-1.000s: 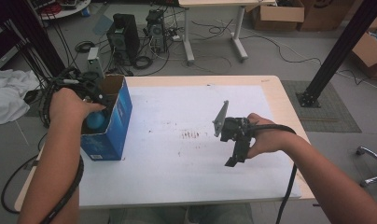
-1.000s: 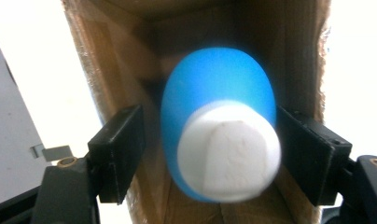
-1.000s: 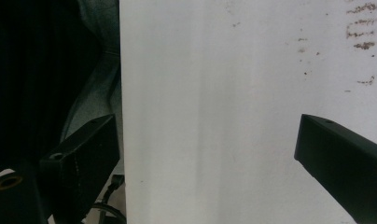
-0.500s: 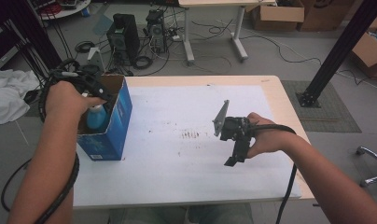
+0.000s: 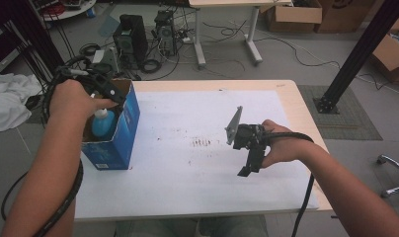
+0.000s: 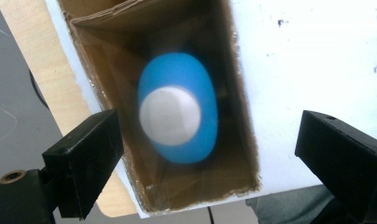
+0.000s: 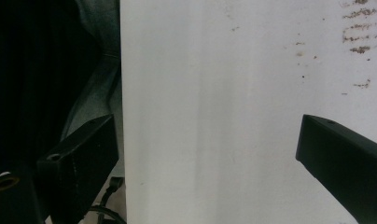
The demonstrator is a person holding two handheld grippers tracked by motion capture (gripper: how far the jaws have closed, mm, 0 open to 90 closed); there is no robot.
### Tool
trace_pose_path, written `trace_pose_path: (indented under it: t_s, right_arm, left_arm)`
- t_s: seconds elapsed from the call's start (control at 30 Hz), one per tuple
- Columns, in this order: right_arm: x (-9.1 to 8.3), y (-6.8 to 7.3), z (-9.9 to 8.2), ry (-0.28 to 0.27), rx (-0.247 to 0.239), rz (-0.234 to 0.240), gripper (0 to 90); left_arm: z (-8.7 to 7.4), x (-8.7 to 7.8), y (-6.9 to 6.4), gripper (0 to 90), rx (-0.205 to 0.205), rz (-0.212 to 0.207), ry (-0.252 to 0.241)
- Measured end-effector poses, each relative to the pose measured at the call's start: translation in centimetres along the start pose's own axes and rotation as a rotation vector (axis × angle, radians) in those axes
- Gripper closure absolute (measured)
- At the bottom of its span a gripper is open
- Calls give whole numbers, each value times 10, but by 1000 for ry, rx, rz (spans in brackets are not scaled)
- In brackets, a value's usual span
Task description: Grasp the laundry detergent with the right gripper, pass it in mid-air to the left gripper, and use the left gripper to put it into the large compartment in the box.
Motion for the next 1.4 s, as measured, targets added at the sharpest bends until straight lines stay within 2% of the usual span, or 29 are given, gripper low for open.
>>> trace_pose_path:
  t_s: [0.27, 0.4, 0.53, 0.6, 0.63, 0.7, 0.73, 0.83, 0.93, 1.03, 1.1, 1.17, 1.2, 1.27, 1.3, 1.37, 1.4]
  right_arm:
    - [-1, 1, 0, 0, 3, 2, 58]
    - [-2, 0, -1, -1, 6, 0, 57]
    - [-3, 0, -2, 1, 10, -2, 58]
    - [-5, 0, -2, 1, 14, -7, 58]
    - [-6, 0, -2, 2, 16, -9, 58]
    - [-7, 0, -3, 3, 29, -9, 58]
    - [-8, 0, -3, 0, 28, -10, 58]
    - [-9, -2, -5, 7, 31, -14, 58]
    - [-10, -3, -6, 9, 39, -13, 58]
    - [-11, -4, -6, 19, 41, -16, 59]
    - [-12, -4, -6, 27, 39, -25, 59]
    - [-14, -5, -6, 33, 39, -25, 60]
    - [-14, -5, -6, 33, 39, -25, 60]
    - [-15, -6, -4, 32, 34, -25, 60]
    - [-16, -6, -4, 39, 34, -27, 60]
    - [-18, -8, -3, 34, 31, -24, 60]
    - [-19, -8, -3, 34, 32, -26, 60]
  left_arm:
    - [6, -9, -17, 51, 69, -13, -11]
    - [8, -12, -30, 3, 134, -46, -7]
    - [11, -15, -43, 2, 189, -81, -17]
    - [12, -15, -51, 2, 237, -113, -17]
    - [12, -15, -58, 1, 304, -140, -11]
    - [10, -13, -69, 1, 408, -171, 9]
    - [8, -12, -76, 1, 483, -175, 15]
    - [4, -12, -90, 1, 584, -225, 14]
    - [-1, -13, -102, 1, 705, -276, 9]
    - [-5, -16, -109, 1, 813, -291, -14]
    - [-7, -17, -111, 1, 839, -305, -12]
    - [-12, -17, -116, 1, 900, -343, 1]
    - [-12, -17, -116, 1, 900, -343, 1]
    - [-15, -16, -121, 1, 943, -352, 13]
    - [-17, -15, -124, 1, 963, -374, 20]
    - [-20, -12, -130, 1, 1012, -373, 25]
    - [-21, -11, -132, 1, 1024, -382, 34]
Point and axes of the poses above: each handheld gripper's, and its own axes: x roughly forward along the jaws, z roughly out of its top, y roughly to its left, the point moved 3 cm from there along x, roughly forward along the jaws, and after that the axes turned 9 degrees about -y, right-handed, at the moved point
